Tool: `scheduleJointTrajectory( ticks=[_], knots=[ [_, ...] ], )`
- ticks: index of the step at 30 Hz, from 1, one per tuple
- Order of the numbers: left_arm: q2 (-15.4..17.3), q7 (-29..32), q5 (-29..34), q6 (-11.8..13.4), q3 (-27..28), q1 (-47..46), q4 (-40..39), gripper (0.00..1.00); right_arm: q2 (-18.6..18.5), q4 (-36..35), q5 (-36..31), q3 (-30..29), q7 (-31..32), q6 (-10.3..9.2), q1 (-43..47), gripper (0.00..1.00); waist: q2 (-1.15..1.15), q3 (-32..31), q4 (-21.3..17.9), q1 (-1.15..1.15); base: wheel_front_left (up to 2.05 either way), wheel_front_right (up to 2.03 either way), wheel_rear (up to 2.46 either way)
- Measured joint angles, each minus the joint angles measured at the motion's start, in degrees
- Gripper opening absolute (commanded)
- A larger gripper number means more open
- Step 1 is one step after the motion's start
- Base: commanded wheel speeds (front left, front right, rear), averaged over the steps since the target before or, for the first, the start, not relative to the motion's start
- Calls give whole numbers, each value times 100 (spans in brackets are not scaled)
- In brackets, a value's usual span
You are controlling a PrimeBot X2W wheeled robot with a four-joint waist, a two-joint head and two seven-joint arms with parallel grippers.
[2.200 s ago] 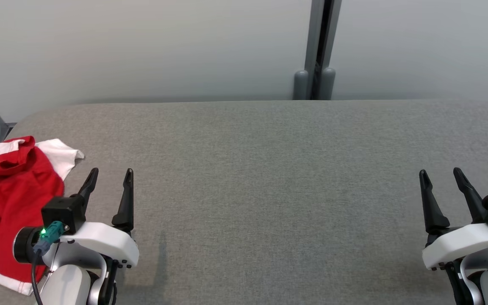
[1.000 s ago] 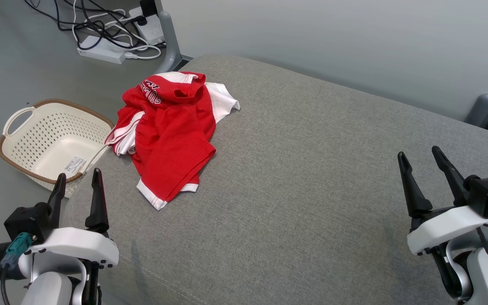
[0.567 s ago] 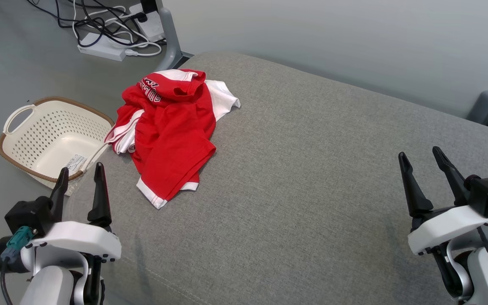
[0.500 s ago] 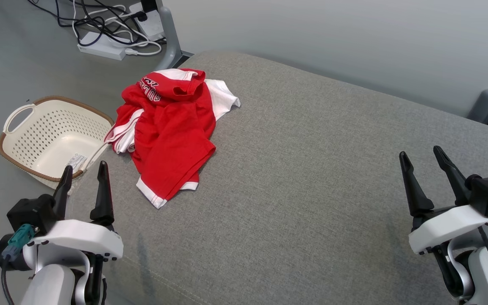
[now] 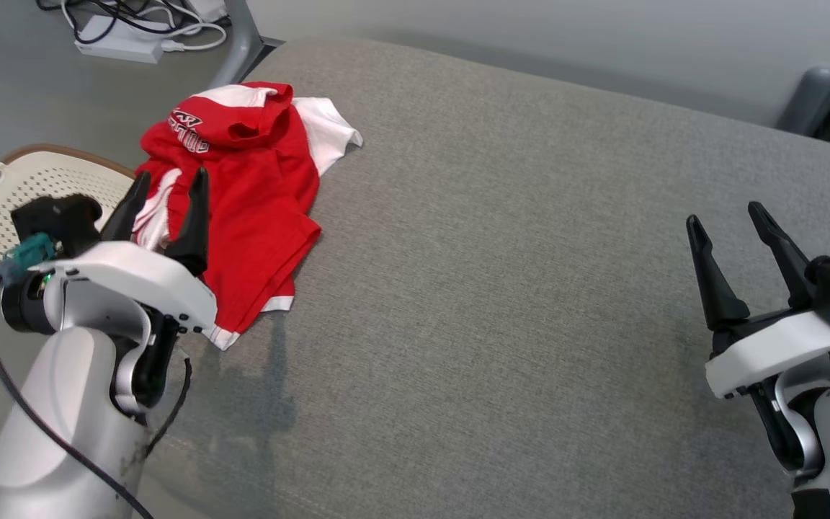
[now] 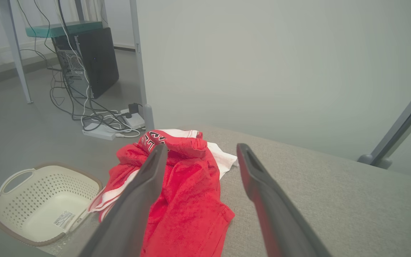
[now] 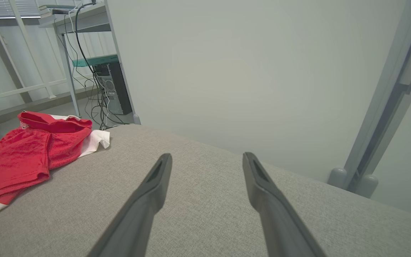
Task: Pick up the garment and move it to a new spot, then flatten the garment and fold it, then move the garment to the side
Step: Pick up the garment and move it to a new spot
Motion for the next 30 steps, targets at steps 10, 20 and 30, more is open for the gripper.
scheduleJointTrajectory(
  ticks=[10, 20, 30],
  knots=[
    [261, 751, -361, -221, 155, -1339, 1430, 100, -60, -203, -8, 188, 85, -1, -419, 100, 0, 635, -668, 0, 0, 0, 0],
    [995, 1029, -391, -18, 477, -2119, 2848, 100, -57, -167, 19, 226, -63, 0, -649, 100, 0, 1274, -1529, 0, 0, 0, 0],
    [1381, 754, -172, 97, 371, -2312, 3431, 0, -67, -125, 7, 172, -133, 0, -764, 100, 0, 1712, -1775, 0, 0, 0, 0]
  ],
)
